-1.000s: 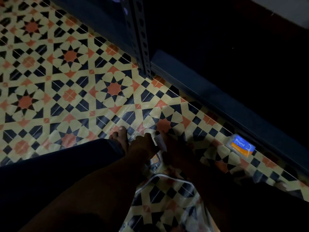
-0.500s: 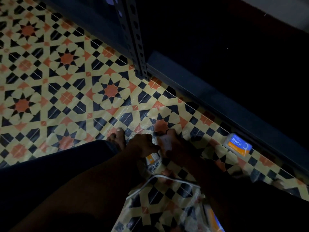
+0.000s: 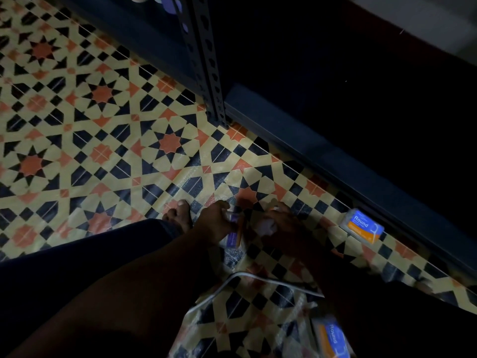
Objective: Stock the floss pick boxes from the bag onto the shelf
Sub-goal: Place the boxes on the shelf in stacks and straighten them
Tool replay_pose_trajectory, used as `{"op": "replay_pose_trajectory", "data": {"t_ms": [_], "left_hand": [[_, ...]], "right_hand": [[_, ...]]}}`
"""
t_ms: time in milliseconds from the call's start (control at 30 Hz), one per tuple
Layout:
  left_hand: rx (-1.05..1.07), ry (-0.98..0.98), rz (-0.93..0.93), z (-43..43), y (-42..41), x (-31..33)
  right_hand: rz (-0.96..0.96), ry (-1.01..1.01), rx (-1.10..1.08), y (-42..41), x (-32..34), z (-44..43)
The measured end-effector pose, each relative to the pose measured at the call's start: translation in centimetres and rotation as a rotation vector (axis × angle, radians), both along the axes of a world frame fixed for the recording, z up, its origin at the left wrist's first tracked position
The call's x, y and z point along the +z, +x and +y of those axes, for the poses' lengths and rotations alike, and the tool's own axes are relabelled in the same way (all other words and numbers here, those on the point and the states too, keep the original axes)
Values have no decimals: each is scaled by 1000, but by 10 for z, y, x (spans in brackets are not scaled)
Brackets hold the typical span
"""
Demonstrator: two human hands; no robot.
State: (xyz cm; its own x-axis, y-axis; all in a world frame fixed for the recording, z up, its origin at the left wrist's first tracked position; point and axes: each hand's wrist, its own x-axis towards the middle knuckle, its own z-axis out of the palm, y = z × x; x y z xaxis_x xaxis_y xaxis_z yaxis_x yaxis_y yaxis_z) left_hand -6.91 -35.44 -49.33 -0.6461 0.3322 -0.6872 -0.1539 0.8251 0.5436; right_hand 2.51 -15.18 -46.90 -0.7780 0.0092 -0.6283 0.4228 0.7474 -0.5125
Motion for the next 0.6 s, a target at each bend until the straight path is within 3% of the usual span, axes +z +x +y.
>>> {"op": "replay_pose_trajectory", "data": {"t_ms": [67, 300, 433, 600], "left_hand": [[3, 8, -46, 0, -4, 1], [43, 87, -144, -7, -10, 0], [161, 135, -211, -8, -12, 10], [90, 123, -245, -2, -12, 43]], "right_hand": [[61, 41, 21, 5, -11, 1], [11, 101, 120, 3, 3, 1], [-85, -2, 5, -1, 10, 9], [-80, -84, -232, 10, 30, 27]]}}
